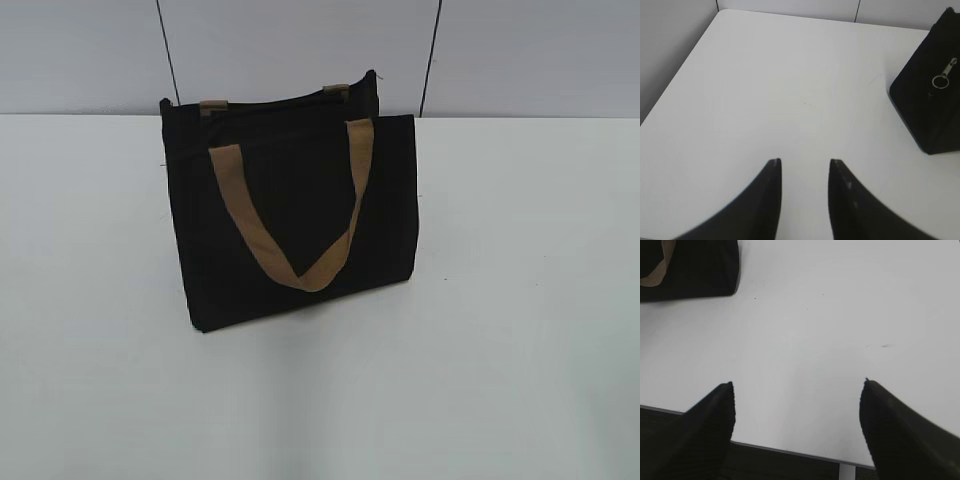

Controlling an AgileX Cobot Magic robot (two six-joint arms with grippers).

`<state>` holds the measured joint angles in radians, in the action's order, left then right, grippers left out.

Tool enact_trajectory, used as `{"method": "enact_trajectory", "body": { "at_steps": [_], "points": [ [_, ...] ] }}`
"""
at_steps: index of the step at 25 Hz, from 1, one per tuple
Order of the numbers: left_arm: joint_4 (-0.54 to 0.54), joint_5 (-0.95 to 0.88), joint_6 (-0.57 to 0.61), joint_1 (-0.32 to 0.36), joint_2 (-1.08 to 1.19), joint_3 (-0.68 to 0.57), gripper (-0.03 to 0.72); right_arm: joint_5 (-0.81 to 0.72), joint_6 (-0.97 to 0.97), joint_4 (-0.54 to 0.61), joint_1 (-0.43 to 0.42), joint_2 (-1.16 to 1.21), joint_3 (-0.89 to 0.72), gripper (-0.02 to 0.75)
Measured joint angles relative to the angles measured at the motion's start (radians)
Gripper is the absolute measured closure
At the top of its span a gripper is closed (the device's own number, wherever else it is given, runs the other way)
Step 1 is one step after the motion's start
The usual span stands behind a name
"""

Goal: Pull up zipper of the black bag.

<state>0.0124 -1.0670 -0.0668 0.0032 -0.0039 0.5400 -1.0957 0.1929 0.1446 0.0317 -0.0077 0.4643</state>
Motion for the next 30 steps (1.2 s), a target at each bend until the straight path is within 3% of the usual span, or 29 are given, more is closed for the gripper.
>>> {"method": "enact_trajectory", "body": {
  "at_steps": [30],
  "points": [
    [0.0,0.0,0.0,0.0,0.0,0.0,0.451,0.0,0.0,0.0,0.0,0.0,0.0,0.149]
  ]
}}
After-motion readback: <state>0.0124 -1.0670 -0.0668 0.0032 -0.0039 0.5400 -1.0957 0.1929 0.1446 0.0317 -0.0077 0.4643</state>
